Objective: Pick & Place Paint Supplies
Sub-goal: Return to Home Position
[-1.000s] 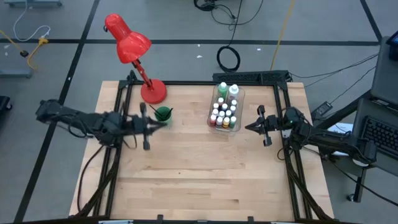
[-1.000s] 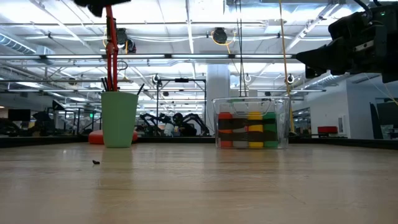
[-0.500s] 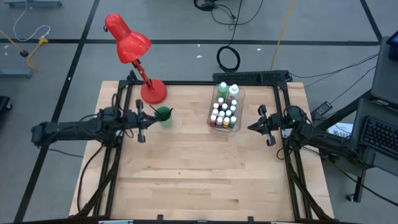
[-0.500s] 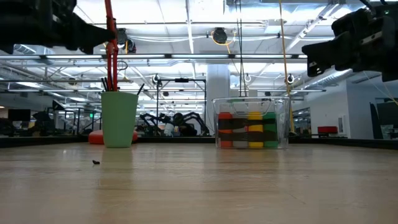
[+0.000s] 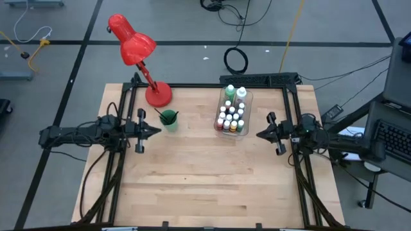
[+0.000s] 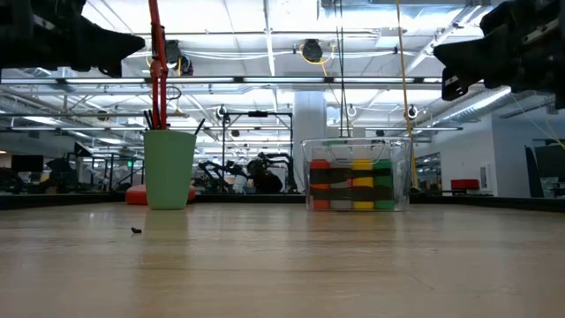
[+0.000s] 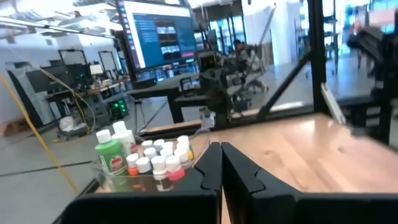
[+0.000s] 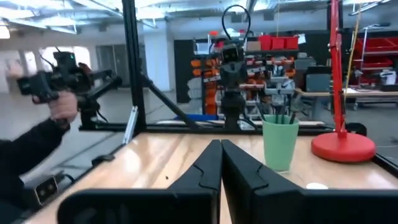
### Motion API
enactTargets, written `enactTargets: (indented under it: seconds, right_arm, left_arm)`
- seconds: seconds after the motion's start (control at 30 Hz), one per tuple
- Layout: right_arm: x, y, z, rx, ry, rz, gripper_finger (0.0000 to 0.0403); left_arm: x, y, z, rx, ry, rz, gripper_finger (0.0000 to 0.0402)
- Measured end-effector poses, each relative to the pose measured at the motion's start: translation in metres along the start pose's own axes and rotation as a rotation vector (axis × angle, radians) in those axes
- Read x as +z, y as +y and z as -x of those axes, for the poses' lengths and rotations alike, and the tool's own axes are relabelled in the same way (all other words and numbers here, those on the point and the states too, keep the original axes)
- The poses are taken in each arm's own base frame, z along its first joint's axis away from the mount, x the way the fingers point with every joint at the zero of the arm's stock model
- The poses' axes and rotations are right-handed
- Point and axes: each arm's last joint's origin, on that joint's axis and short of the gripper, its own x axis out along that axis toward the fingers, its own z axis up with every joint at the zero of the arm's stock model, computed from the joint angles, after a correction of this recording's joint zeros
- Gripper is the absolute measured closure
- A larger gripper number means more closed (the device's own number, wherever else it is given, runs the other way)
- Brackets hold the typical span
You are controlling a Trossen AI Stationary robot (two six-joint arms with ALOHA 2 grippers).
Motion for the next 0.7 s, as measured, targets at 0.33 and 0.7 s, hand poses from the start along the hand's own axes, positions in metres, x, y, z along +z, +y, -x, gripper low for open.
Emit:
enactTargets:
  seconds: [0.33,0.7]
  right_arm:
    - [-0.013,0.021,0.003,0.016,0.138,0.137,0.0403]
    - [-0.008,0.017,0.014,-0.008,0.062,0.251,0.0403]
  left_arm:
    - [0.001,-0.003,0.011,0.056,0.015,-0.107,0.0401]
    - [-0.01,0.003,0.015,0.005,0.094,-0.16,0.0401]
